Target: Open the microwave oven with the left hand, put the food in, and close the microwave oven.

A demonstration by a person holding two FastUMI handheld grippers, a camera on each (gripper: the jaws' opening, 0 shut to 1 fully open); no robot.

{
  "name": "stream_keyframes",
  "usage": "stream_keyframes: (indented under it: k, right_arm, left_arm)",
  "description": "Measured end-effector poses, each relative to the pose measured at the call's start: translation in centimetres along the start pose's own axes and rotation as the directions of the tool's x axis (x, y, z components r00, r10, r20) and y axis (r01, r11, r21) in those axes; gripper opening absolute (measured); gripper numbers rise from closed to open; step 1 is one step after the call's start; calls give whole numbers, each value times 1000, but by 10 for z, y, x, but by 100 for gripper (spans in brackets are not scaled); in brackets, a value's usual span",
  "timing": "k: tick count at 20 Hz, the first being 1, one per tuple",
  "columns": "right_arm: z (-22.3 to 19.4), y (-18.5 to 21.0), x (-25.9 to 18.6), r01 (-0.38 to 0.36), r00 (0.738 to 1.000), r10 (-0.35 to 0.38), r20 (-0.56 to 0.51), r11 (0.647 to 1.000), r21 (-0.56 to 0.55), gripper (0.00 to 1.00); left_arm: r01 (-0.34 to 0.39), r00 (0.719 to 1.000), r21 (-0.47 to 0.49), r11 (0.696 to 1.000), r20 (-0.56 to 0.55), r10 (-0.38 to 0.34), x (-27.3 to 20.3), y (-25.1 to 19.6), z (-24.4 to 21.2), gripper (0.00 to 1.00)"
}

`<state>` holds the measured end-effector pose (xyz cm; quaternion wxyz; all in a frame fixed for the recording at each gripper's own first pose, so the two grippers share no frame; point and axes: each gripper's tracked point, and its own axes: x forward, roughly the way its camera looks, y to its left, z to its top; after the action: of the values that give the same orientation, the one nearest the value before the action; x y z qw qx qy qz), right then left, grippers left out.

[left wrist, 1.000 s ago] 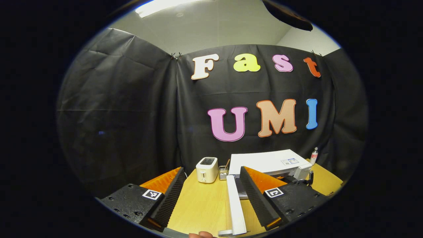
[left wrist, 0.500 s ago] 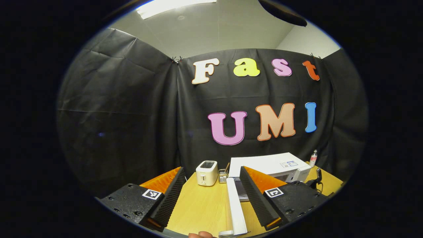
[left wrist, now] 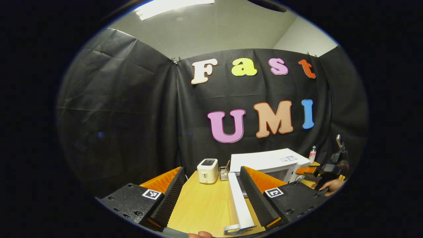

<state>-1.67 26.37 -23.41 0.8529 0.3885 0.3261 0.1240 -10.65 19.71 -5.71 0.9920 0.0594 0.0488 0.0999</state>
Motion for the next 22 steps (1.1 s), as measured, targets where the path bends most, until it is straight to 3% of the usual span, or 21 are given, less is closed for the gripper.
stream_keyframes:
  k: [4,5,8,10,13,14,15,16,17,18,21,22]
  right_arm:
    - [56,19,-46,-12,993,34,109,981,-195,97]
    - [67,22,-54,-4,990,39,135,968,-253,86]
    - [101,32,-87,36,974,58,217,914,-403,86]
    - [120,38,-110,62,963,65,263,892,-447,86]
    - [147,40,-136,123,942,59,331,855,-503,86]
    - [154,42,-146,155,931,58,359,831,-535,86]
    - [162,40,-156,184,924,54,380,807,-561,97]
    - [166,43,-165,199,920,53,389,790,-580,86]
    - [167,46,-172,211,916,51,397,782,-586,87]
    - [169,48,-182,217,912,50,407,783,-583,87]
    - [174,56,-195,236,902,45,428,781,-578,87]
    - [177,57,-202,244,899,45,435,775,-583,87]
  left_arm:
    - [-7,999,-33,999,-44,5,-5,11,-29,100]
    - [-4,998,-36,999,-60,2,-6,13,-38,100]
    - [-13,993,-45,999,-117,7,-8,26,-70,98]
    - [-30,987,-48,998,-160,22,-12,38,-93,98]
    - [7,968,-93,996,-248,-30,-24,37,-133,98]
    - [12,957,-111,994,-286,-43,-24,37,-149,92]
    - [-13,940,-111,994,-341,-26,-28,40,-167,88]
    - [-75,918,-90,993,-395,33,-30,55,-184,60]
    - [-123,898,-67,990,-433,82,-32,68,-200,32]
    - [-127,882,-70,989,-464,81,-35,69,-214,4]
    - [-59,868,-162,985,-495,-29,-44,38,-236,11]
    - [-66,867,-173,983,-498,-30,-40,38,-242,11]
